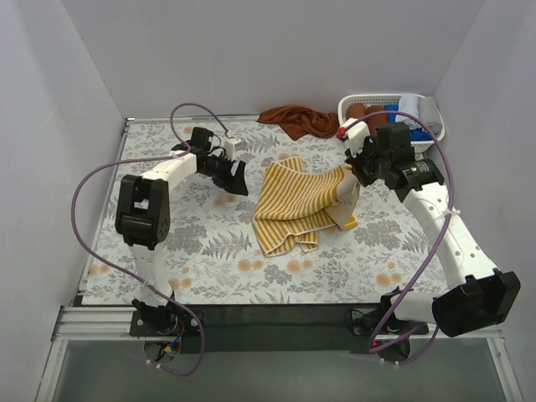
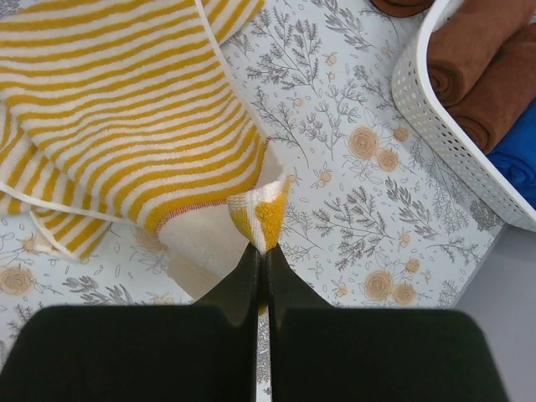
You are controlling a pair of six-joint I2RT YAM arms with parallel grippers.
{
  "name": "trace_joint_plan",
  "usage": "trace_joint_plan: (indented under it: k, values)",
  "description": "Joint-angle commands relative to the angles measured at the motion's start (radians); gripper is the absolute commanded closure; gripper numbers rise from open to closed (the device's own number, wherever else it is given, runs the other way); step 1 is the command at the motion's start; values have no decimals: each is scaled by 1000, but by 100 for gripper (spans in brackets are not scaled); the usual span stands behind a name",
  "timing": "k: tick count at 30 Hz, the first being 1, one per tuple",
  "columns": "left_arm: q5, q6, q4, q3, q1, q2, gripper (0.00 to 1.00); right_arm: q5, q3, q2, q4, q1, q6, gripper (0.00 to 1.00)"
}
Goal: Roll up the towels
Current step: Flatten the towel
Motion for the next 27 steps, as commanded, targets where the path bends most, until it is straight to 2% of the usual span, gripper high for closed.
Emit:
trace_joint_plan:
  k: [1, 6, 8, 10, 11, 15, 18, 22, 23, 24, 27]
  values:
    - [1, -60, 120, 285, -53, 158, 33, -63, 17, -32, -62, -5, -95, 99]
    - [-67, -59, 160, 508, -73, 319, 38, -41, -38, -149, -108, -45, -180, 99]
    - [-135, -54, 169, 570, -89, 380, 47, -28, -53, -159, -114, -47, -175, 99]
    - [-202, -38, 170, 615, -118, 437, 60, -17, -58, -161, -128, -48, -169, 99]
    - [-213, -16, 168, 629, -129, 446, 62, -15, -57, -161, -131, -48, -169, 99]
    - [-337, 25, 173, 631, -193, 471, 63, 0, -35, -156, -148, -50, -169, 99]
    - [-393, 18, 166, 640, -205, 489, 57, 2, -26, -153, -151, -50, -167, 99]
    - [-466, 15, 124, 655, -213, 526, 54, 2, -15, -150, -154, -50, -169, 99]
    - [-491, 13, 69, 663, -222, 541, 57, 8, -15, -147, -151, -50, -167, 99]
    - [-491, 16, 68, 661, -222, 542, 57, 8, -17, -147, -149, -50, -167, 99]
    - [-534, 31, 30, 651, -231, 543, 65, 18, -21, -144, -148, -50, -164, 99]
